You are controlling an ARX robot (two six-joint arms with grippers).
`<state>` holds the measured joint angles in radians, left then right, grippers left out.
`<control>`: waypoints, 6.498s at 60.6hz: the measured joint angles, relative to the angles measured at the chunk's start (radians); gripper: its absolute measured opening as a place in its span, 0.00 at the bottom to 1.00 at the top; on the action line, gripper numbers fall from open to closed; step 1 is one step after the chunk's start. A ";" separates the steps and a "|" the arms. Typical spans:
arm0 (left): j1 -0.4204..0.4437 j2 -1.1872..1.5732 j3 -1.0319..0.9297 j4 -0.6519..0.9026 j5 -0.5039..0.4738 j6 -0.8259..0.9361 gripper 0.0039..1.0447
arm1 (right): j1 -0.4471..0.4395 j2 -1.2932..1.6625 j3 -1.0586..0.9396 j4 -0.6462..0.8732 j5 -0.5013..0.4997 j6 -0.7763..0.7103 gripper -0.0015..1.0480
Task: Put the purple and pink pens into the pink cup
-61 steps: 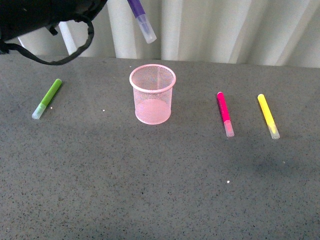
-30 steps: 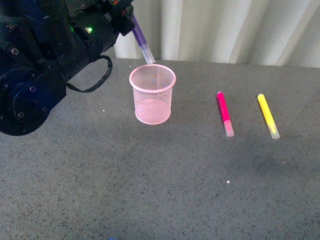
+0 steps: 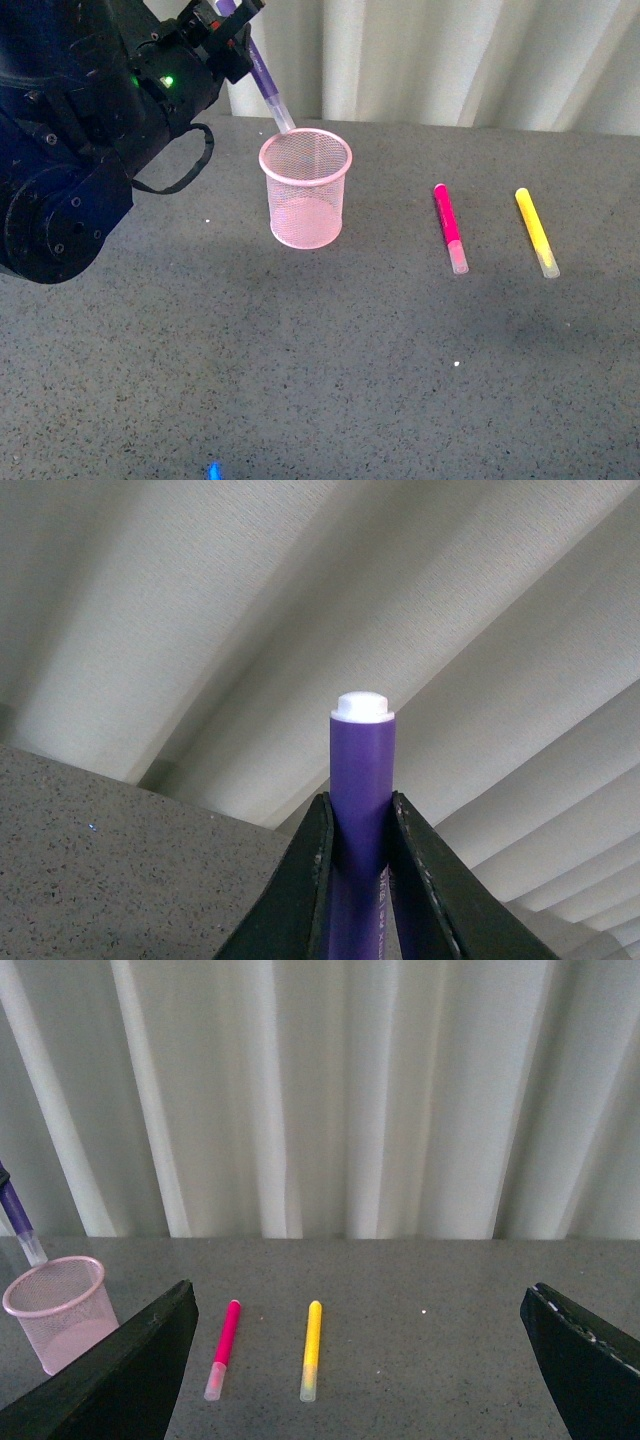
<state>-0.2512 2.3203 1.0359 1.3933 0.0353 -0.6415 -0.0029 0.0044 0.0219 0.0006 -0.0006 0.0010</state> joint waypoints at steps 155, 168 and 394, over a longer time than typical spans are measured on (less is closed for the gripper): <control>0.307 -1.883 -1.024 -0.961 -0.009 0.634 0.03 | 0.000 0.000 0.000 0.000 0.000 0.000 0.93; 0.253 -1.974 -1.027 -1.043 -0.034 0.634 0.03 | 0.000 0.000 0.000 0.000 0.000 0.000 0.93; 0.252 -2.317 -1.027 -1.393 -0.035 0.636 0.94 | 0.246 2.413 1.489 -0.174 0.131 0.343 0.88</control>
<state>0.0006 0.0032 0.0090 0.0006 0.0006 -0.0051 0.2428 2.4176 1.5112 -0.1734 0.1303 0.3443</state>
